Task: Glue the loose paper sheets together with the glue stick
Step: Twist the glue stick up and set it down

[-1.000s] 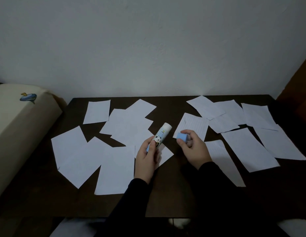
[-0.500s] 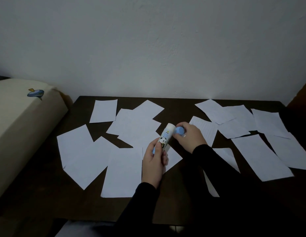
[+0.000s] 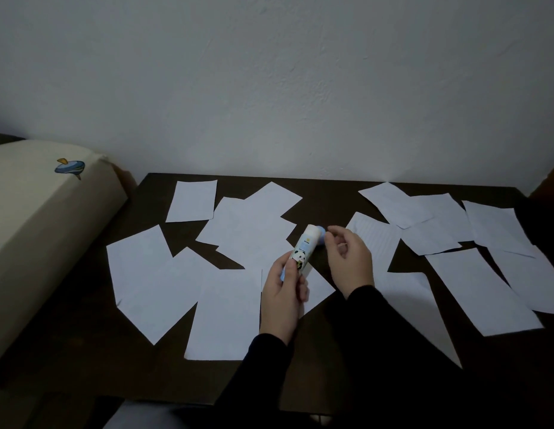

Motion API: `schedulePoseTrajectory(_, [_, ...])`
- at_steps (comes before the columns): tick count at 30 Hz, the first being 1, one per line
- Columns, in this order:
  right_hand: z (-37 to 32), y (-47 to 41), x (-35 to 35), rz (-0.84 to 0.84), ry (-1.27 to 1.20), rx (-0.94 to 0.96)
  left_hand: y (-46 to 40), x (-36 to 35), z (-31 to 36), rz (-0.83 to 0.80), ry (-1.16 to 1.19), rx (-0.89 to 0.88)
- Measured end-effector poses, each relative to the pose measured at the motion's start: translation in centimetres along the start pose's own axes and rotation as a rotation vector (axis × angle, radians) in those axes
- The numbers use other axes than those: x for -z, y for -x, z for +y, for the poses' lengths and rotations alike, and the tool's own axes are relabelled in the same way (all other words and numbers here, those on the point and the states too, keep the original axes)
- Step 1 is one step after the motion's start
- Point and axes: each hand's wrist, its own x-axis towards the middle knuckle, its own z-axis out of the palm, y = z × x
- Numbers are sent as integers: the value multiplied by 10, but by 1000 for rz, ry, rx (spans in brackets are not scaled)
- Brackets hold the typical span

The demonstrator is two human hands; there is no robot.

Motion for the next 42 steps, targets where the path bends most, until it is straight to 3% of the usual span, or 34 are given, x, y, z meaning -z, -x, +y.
schedulePoseTrajectory(4, [-1, 35, 6, -138, -427, -198, 6, 0, 3, -77, -95, -44])
schedulePoseTrajectory(10, [17, 51, 30, -316, -924, -283, 19, -7, 7, -188, -428, -137])
schedulePoseTrajectory(18, [22, 48, 38, -235, -1189, -373, 18, -8, 4, -153, -560, -109])
schedulePoseTrajectory(25, [24, 46, 38, -191, -1241, -394, 19, -10, 2, -173, -760, -249])
schedulePoseTrajectory(30, [24, 46, 38, -139, -1281, -412, 18, -10, -1, -103, -673, -183])
schedulePoseTrajectory(33, [23, 47, 39, -140, -1287, -430, 18, -11, -1, -157, -711, -120])
schedulePoseTrajectory(42, [22, 44, 40, -145, -1246, -414, 16, -9, -1, -171, -775, -181])
